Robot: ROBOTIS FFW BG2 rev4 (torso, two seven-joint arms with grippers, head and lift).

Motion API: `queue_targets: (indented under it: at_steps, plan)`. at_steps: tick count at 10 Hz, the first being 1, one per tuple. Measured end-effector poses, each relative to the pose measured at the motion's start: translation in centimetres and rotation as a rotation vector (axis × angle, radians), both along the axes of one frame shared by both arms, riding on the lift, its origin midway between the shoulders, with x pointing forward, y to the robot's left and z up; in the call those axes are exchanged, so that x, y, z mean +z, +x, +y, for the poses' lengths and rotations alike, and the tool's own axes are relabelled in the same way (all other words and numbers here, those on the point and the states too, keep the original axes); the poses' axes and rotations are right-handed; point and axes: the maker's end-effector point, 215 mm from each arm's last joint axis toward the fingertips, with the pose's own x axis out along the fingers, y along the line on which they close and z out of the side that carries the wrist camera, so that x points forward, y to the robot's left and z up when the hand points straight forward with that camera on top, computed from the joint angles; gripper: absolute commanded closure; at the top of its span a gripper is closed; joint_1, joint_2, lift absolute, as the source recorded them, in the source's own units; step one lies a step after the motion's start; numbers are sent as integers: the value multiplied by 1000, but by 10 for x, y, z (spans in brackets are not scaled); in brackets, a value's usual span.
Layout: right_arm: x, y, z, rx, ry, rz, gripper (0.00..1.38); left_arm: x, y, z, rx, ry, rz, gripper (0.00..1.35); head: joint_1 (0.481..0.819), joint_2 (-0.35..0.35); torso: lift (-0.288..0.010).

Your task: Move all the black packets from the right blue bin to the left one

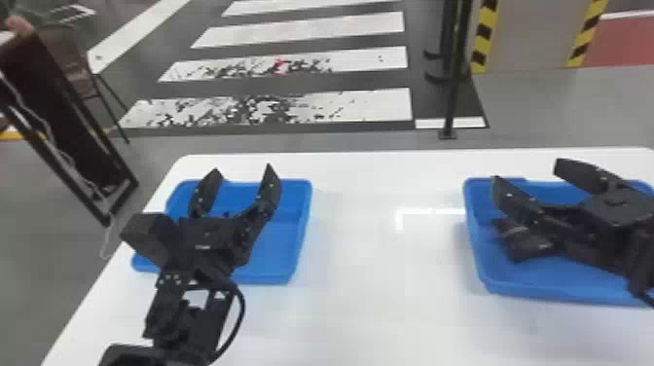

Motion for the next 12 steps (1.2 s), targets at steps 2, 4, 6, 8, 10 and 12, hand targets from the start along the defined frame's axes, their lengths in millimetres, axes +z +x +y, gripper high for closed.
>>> queue_targets:
  at_steps: [2,4,6,8,10,12]
  plan:
    - [-32,7,-46,-106,-57,64,137,1,-11,-36,-82,-54,8,242,695,45,-168]
    - [-72,8,-71,-160,-77,139,139,-7,-17,-71,-165,-89,38,242,695,-34,-168]
    - [-109,11,-91,-200,-80,202,139,-12,-20,-93,-211,-101,56,242,695,-86,-168]
    - [-140,14,-106,-228,-69,258,140,-15,-20,-94,-215,-105,65,242,695,-103,-168]
    - [-150,13,-115,-248,-72,273,140,-17,-20,-93,-214,-104,71,242,695,-111,-168]
    - [-158,13,-128,-269,-71,284,140,-17,-20,-91,-210,-104,70,242,695,-123,-168]
